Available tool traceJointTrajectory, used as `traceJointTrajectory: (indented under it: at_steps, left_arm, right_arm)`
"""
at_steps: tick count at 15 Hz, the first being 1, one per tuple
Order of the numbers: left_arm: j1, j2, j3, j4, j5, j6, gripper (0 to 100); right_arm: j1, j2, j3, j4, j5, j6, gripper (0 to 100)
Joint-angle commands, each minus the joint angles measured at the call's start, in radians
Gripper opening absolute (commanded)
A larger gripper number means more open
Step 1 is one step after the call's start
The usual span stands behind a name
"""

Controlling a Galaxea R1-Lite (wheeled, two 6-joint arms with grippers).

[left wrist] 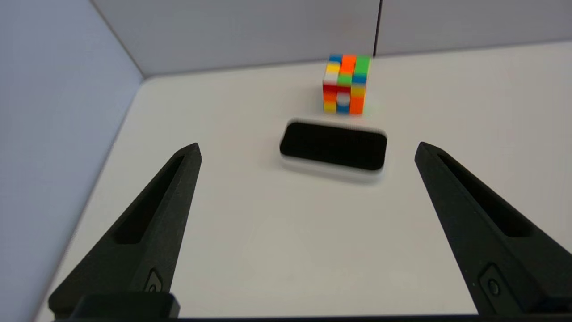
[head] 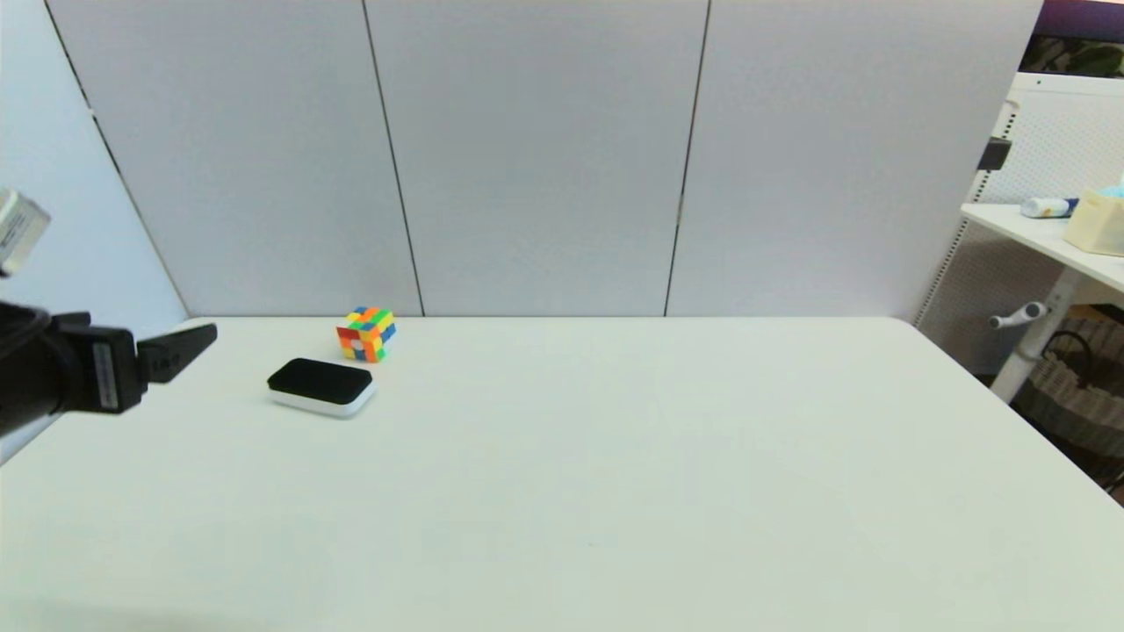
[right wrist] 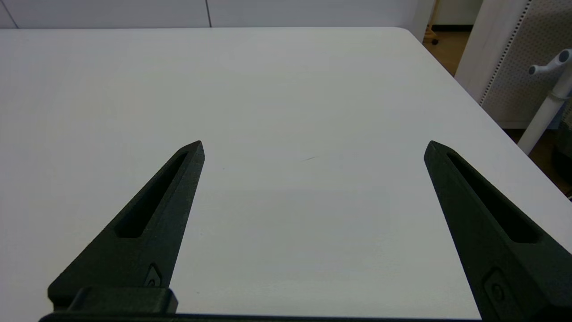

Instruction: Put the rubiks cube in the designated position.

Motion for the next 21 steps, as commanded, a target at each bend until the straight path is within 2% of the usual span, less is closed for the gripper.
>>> traceJointTrajectory:
  at_steps: [1, 5, 8, 11, 12, 21]
  left_arm:
    - [0.0, -0.333, 0.428, -0.245, 0.004, -0.03, 100]
    - [0.0, -0.59, 0.643, -0.17, -0.004, -0.025, 100]
    - [-0.002, -0.868, 0.659, 0.088, -0.016, -0.021, 100]
    - [0.04, -0.988, 0.659, 0.149, -0.093, -0.014, 100]
    - [0.044, -1.084, 0.651, 0.249, -0.104, -0.011, 100]
    - [0.044, -1.14, 0.659, 0.215, -0.116, 0.012, 100]
  right_arm:
    - [0.0, 0.001, 0.0, -0.001, -0.001, 0.0, 100]
    - [0.0, 0.001, 0.0, -0.001, -0.001, 0.0, 100]
    - [0.0, 0.001, 0.0, -0.001, 0.0, 0.0, 100]
    - [0.0, 0.001, 0.0, -0.001, 0.0, 0.0, 100]
    - [0.0, 0.001, 0.0, -0.001, 0.0, 0.0, 100]
    - [0.0, 0.001, 0.0, -0.001, 0.0, 0.0, 100]
